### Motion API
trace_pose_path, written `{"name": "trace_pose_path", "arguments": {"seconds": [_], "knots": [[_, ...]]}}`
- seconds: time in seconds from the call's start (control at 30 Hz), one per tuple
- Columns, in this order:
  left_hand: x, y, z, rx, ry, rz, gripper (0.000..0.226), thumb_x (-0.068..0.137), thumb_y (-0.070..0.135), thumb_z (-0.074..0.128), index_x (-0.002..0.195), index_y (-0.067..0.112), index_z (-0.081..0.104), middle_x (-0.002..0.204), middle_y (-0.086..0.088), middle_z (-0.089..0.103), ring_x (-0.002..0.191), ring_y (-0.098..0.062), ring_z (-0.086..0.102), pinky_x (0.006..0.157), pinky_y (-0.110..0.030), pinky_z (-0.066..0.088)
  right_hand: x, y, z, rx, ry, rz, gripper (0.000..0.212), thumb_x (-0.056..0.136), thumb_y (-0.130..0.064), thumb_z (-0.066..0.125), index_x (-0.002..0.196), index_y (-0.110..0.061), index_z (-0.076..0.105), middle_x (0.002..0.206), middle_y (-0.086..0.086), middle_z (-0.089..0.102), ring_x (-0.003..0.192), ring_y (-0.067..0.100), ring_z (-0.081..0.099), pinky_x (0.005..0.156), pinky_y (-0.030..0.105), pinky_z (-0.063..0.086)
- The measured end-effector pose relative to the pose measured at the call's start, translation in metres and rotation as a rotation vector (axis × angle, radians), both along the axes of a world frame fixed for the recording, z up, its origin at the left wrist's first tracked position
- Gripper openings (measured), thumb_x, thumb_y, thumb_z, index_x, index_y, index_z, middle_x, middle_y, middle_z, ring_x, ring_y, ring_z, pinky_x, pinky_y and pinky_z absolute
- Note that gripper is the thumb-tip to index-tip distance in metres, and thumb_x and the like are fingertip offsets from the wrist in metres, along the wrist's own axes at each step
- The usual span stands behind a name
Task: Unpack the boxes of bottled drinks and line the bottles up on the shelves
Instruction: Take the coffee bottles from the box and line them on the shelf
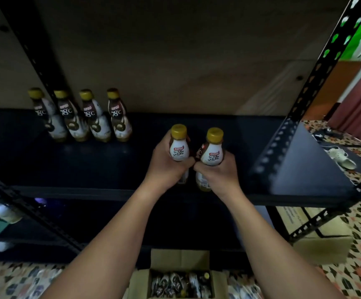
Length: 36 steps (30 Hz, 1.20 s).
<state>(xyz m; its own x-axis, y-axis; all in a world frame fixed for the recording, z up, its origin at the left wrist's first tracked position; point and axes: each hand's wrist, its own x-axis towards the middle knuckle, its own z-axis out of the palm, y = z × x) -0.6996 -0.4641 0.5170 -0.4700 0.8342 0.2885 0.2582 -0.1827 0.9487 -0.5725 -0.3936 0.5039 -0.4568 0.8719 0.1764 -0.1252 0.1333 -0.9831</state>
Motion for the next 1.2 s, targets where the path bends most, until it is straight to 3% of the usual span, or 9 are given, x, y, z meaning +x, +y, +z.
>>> {"name": "trace_pose_path", "arguments": {"seconds": [0.2,0.33,0.43,0.57,0.67,0.73,0.9,1.07,1.2], "knots": [[-0.018,0.022,0.0,0.031,0.047,-0.059,0.041,0.077,-0.017,0.071,0.108,0.004,0.054,0.088,-0.008,0.062,0.076,-0.014,0.064,0.068,-0.028,0.055,-0.011,0.026,-0.004,0.032,-0.042,-0.022,0.022,0.075,0.013,0.072,0.08,-0.007,0.063,0.07,0.0,0.068,0.068,0.012,0.066,0.062,0.027,0.054],[-0.029,0.034,0.001,0.031,0.052,-0.067,0.04,0.081,-0.006,0.079,0.11,0.001,0.052,0.091,-0.009,0.062,0.079,-0.013,0.062,0.071,-0.028,0.055,-0.018,0.039,-0.004,0.046,-0.062,-0.04,0.021,0.075,0.004,0.078,0.088,0.0,0.063,0.082,0.015,0.071,0.076,0.021,0.069,0.073,0.046,0.059],[-0.033,0.033,0.004,0.016,0.029,-0.125,0.064,0.08,0.002,0.085,0.131,0.011,0.047,0.103,-0.004,0.06,0.091,-0.009,0.064,0.077,-0.025,0.054,-0.015,0.047,-0.004,0.063,-0.071,0.005,0.048,0.067,0.002,0.087,0.105,-0.008,0.059,0.094,0.012,0.072,0.086,0.023,0.072,0.079,0.042,0.061],[-0.043,0.02,-0.006,-0.005,-0.015,-0.178,0.103,0.076,-0.001,0.086,0.155,0.03,0.026,0.144,-0.002,0.051,0.131,-0.007,0.055,0.103,-0.033,0.053,-0.002,0.052,-0.015,0.096,-0.092,0.069,0.081,0.065,0.004,0.087,0.133,-0.014,0.047,0.12,0.008,0.066,0.108,0.021,0.068,0.088,0.034,0.058],[-0.05,0.012,-0.028,-0.114,-0.034,-0.186,0.09,0.075,-0.001,0.084,0.15,0.024,0.041,0.138,-0.003,0.061,0.129,-0.02,0.059,0.109,-0.052,0.048,0.005,0.052,-0.023,0.053,-0.071,0.125,0.072,0.066,0.003,0.073,0.133,-0.013,0.053,0.121,0.006,0.068,0.113,0.021,0.066,0.095,0.04,0.055],[-0.053,0.007,-0.039,-0.149,-0.056,-0.171,0.079,0.074,-0.001,0.079,0.144,0.019,0.049,0.131,-0.004,0.066,0.126,-0.023,0.061,0.111,-0.054,0.046,0.008,0.052,-0.026,0.013,-0.049,0.148,0.066,0.068,0.008,0.066,0.13,-0.011,0.058,0.117,0.003,0.072,0.112,0.019,0.068,0.095,0.037,0.055],[-0.055,0.005,-0.044,-0.14,-0.061,-0.103,0.075,0.078,-0.007,0.082,0.141,0.018,0.052,0.13,-0.002,0.068,0.123,-0.02,0.064,0.107,-0.043,0.051,0.011,0.05,-0.027,0.005,-0.043,0.107,0.063,0.073,0.028,0.065,0.113,-0.021,0.063,0.098,-0.008,0.077,0.096,0.008,0.071,0.083,0.023,0.054],[-0.039,0.011,-0.047,-0.106,0.128,0.136,0.073,0.067,0.019,0.096,0.129,0.022,0.058,0.12,0.009,0.068,0.111,-0.002,0.064,0.097,-0.025,0.053,0.008,0.048,-0.028,0.054,-0.017,0.056,0.063,0.069,0.014,0.082,0.116,-0.021,0.059,0.104,-0.005,0.074,0.1,0.008,0.07,0.082,0.021,0.054],[-0.036,0.01,-0.046,-0.096,0.119,0.117,0.078,0.073,0.023,0.092,0.139,0.026,0.05,0.13,0.013,0.062,0.118,0.004,0.058,0.098,-0.015,0.048,0.007,0.048,-0.029,0.085,-0.052,0.057,0.071,0.072,0.007,0.084,0.128,-0.025,0.054,0.115,-0.009,0.071,0.109,0.007,0.067,0.087,0.02,0.053]]}}
